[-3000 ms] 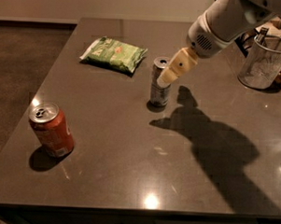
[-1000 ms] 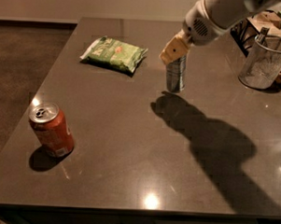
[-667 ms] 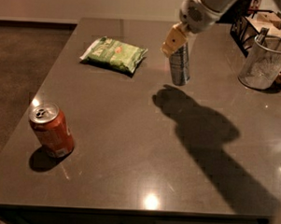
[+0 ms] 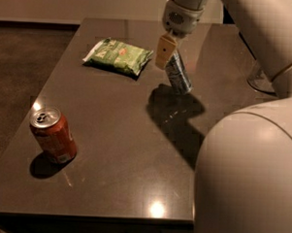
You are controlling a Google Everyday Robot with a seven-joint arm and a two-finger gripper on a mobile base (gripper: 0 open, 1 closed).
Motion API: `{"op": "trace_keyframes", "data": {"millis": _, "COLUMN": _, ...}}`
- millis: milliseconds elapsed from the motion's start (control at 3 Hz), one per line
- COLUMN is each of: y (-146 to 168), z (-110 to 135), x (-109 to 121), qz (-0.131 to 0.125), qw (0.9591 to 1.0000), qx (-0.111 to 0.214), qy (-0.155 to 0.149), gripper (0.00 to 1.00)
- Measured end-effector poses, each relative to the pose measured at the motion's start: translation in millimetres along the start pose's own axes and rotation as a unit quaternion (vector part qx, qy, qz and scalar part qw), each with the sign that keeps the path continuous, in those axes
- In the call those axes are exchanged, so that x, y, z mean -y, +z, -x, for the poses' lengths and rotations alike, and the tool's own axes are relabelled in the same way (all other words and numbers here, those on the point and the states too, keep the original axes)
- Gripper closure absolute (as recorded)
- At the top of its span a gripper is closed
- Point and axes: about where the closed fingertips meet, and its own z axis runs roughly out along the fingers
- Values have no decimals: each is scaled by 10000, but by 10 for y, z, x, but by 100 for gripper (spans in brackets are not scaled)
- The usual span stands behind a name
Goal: Knock redbull can over
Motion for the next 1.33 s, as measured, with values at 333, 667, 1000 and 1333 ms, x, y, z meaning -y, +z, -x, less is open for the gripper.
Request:
{"op": "trace_keyframes", "data": {"millis": 333, "y": 101, "z": 107, "x": -134, "qz": 103, "qw": 9990, "qx": -232, "qy": -363, "gripper": 74}}
{"op": "trace_keyframes", "data": {"millis": 667, "y": 204, "z": 173, "x": -197, "qz": 109, "qw": 9972, "qx": -460, "qy": -580, "gripper": 51}}
{"op": "trace_keyframes", "data": {"millis": 1000, "y": 311, "z": 188, "x": -233, "qz": 147, "qw": 9950, "qx": -646, "qy": -754, "gripper": 28}}
{"op": "trace_keyframes", "data": {"millis": 1333, "y": 415, "z": 149, "x": -279, "qz": 240, "qw": 9921, "qx": -813, "qy": -925, "gripper": 4}}
